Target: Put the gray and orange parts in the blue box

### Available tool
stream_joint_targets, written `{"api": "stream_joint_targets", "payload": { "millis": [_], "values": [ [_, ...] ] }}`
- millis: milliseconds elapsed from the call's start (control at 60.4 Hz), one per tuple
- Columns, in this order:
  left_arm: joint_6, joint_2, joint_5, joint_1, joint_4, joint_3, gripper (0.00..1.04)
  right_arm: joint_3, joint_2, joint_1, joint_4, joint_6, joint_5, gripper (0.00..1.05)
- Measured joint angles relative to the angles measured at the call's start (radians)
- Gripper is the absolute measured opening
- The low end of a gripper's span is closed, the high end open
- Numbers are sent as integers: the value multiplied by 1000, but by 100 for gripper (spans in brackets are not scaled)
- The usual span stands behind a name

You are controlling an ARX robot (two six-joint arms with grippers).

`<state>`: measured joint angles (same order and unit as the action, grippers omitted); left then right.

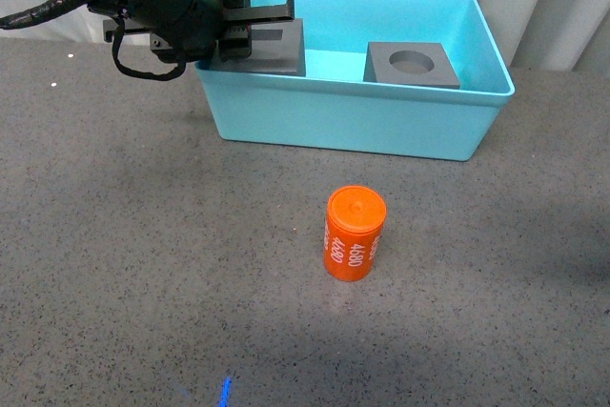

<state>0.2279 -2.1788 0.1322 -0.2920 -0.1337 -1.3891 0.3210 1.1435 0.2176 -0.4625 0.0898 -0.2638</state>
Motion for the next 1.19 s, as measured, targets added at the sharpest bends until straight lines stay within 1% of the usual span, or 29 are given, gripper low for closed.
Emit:
{"api": "stream_joint_targets", "payload": {
  "millis": [182, 364, 381, 447, 497, 580, 613, 696, 778, 845, 911, 977, 1110, 1192],
  "values": [
    [2, -9, 18, -1, 23, -20, 18, 0, 0, 0, 0, 0, 0, 95],
    [16, -2, 30, -3, -5, -15, 44, 0, 0, 0, 0, 0, 0, 95],
    [18, 4, 35, -3, -29, -7, 48, 0, 0, 0, 0, 0, 0, 95],
    [36, 24, 51, -2, -78, 20, 57, 0, 0, 0, 0, 0, 0, 95],
    [53, 64, 66, 0, -132, 64, 68, 0, 0, 0, 0, 0, 0, 95],
    [66, 141, 55, 0, -216, 149, 82, 0, 0, 0, 0, 0, 0, 95],
    [66, 164, 55, -2, -238, 174, 86, 0, 0, 0, 0, 0, 0, 95],
    [68, 272, 61, -11, -333, 293, 99, 0, 0, 0, 0, 0, 0, 95],
    [63, 373, 106, -24, -423, 414, 97, 0, 0, 0, 0, 0, 0, 95],
    [67, 475, 134, -34, -483, 539, 98, 0, 0, 0, 0, 0, 0, 95],
    [81, 589, 156, -39, -518, 686, 98, 0, 0, 0, 0, 0, 0, 95],
    [77, 670, 170, -40, -547, 785, 98, 0, 0, 0, 0, 0, 0, 95],
    [89, 841, 185, -42, -547, 980, 98, 0, 0, 0, 0, 0, 0, 95],
    [97, 998, 213, -43, -477, 1110, 98, 0, 0, 0, 0, 0, 0, 95]
  ]
}}
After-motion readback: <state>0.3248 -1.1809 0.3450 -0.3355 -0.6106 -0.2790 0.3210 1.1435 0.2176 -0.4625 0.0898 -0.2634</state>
